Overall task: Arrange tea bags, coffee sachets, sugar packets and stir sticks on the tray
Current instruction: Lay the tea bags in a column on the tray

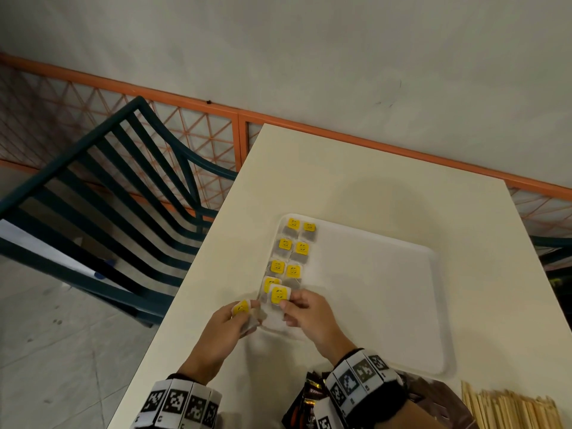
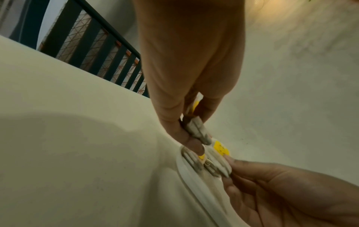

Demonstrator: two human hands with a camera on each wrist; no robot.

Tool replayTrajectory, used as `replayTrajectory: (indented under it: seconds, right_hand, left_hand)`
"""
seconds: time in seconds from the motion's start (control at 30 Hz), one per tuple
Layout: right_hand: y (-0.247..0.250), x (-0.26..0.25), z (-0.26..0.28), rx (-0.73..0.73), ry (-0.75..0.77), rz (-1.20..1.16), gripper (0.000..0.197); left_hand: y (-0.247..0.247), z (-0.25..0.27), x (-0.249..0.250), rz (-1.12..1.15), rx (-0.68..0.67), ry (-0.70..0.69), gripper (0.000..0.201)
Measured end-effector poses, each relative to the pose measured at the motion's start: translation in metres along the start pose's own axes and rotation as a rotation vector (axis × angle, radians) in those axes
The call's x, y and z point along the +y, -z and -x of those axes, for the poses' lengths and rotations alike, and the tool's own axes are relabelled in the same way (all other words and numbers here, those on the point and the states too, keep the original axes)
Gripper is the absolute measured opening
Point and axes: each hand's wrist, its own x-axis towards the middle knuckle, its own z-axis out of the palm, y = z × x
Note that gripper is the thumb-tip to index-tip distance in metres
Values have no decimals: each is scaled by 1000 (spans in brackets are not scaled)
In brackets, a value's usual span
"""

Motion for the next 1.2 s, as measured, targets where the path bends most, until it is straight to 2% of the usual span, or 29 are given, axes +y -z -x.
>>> replayTrajectory:
  seconds: [0.17, 0.3, 0.5, 0.63, 0.73, 0.83, 0.93, 1.07, 1.2]
  right_hand:
    - [17, 5, -11, 150, -34, 44, 14]
    - [17, 7, -17, 220, -14, 109, 20]
    - [12, 10, -22, 291, 52, 256, 29]
    - [19, 8, -15, 295, 84, 313, 30]
    - [33, 2, -2, 273, 86, 351, 24]
    - [50, -5, 19, 172, 48, 400, 15]
    - [67, -5, 44, 87, 12, 470, 14]
    - [88, 5, 78, 82, 14, 537, 10]
    - [103, 23, 107, 108, 38, 635, 4]
  left_hand:
    - [-3, -2, -2, -55, 45, -33, 17]
    - [-6, -1, 1, -29, 78, -48, 22]
    - [-5, -4, -1, -37, 110, -43, 20]
    - [-10, -9, -2, -71, 102, -60, 13]
    - [-13, -16, -4, -206, 110, -106, 15]
    - [-19, -23, -6, -349, 102, -171, 22]
    - [-26, -25, -6, -507, 109, -233, 16]
    - [-30, -28, -9, -648, 109, -291, 17]
    - [-32, -25, -13, -794, 199, -387, 33]
